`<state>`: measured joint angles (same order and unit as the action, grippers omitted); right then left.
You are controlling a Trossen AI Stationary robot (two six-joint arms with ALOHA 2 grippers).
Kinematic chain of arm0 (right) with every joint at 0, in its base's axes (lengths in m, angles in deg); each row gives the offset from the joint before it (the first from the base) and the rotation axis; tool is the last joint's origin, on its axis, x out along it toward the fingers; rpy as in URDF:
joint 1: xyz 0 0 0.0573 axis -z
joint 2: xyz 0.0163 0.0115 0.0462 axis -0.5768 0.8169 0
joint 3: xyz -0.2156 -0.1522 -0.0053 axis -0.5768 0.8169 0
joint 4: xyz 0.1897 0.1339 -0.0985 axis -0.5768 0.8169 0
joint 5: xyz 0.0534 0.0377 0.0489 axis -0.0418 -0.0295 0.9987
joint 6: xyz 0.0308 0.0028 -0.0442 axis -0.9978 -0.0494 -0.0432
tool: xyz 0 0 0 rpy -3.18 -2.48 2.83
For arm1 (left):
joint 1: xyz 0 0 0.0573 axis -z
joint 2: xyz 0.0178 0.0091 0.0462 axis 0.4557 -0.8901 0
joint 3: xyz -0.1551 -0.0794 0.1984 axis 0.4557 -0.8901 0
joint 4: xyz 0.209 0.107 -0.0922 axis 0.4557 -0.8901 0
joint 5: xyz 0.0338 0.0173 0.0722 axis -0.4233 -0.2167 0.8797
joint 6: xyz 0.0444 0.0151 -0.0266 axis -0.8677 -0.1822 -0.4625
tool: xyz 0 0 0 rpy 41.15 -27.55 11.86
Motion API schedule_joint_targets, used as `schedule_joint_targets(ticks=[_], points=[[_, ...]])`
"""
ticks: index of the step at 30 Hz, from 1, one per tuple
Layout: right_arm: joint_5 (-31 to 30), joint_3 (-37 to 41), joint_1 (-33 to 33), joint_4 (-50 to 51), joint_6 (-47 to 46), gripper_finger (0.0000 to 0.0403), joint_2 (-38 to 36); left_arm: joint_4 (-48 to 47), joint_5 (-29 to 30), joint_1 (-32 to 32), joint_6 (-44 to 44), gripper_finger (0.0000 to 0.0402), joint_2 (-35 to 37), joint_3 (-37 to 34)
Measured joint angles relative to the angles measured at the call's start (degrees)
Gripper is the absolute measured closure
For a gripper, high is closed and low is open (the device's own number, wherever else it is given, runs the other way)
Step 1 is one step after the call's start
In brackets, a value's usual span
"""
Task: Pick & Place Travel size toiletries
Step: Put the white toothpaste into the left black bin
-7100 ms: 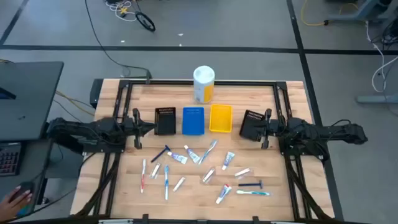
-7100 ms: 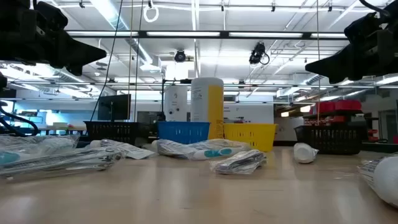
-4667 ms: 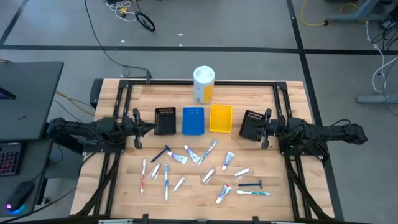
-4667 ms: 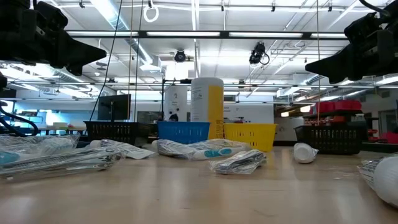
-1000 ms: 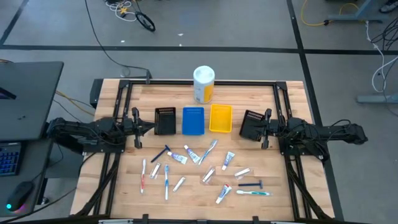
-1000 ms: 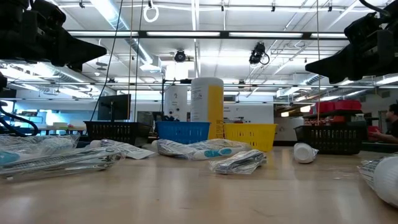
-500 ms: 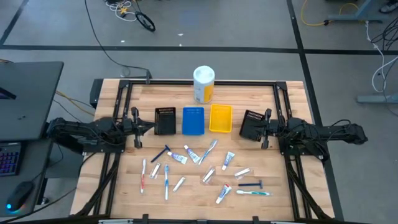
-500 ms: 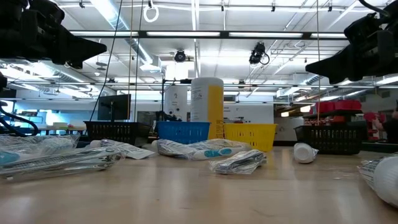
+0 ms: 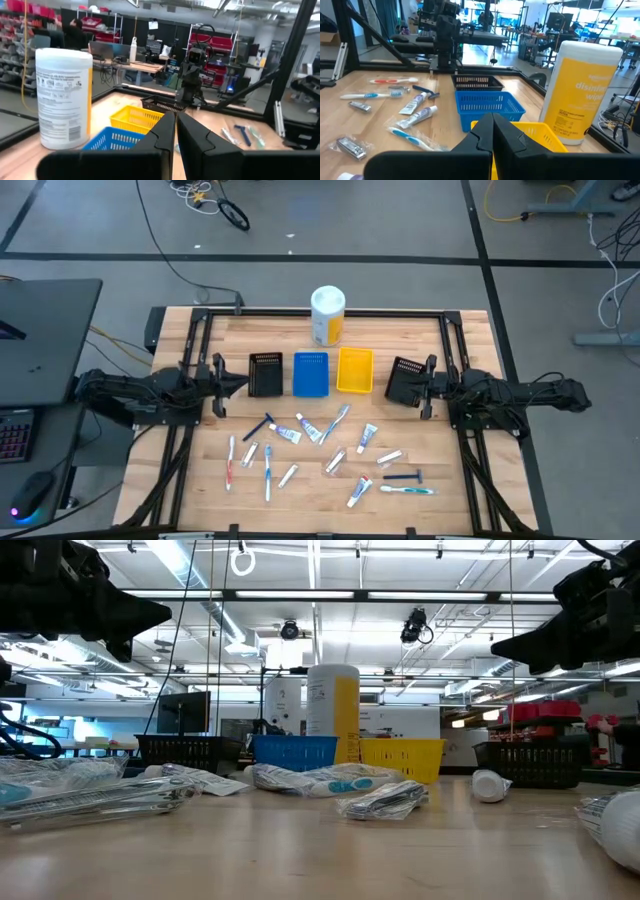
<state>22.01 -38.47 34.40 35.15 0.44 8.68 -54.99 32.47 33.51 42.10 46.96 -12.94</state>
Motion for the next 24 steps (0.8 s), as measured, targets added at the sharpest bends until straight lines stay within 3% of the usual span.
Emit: schedule_joint_targets(ticks=[11, 17, 21, 24], points=[[0.0, 0.0, 0.0, -0.9, -0.5, 0.0400, 0.0, 0.0, 2.5, 0.0, -4.1, 0.0374, 0.0, 0.0], [0.0, 0.0, 0.0, -0.9, -4.8, 0.0400, 0.0, 2.2, 10.6, 0.0, -8.2, 0.0374, 0.0, 0.0], [-0.7, 0.0, 0.1, -2.1, -3.8, 0.0400, 0.0, 2.2, 9.9, 0.0, -8.1, 0.0374, -0.2, 0.0], [-4.9, 0.0, 0.1, -6.5, -3.3, 0.0400, 0.0, 2.1, 6.4, 0.0, -6.2, 0.0374, -0.8, 0.0]])
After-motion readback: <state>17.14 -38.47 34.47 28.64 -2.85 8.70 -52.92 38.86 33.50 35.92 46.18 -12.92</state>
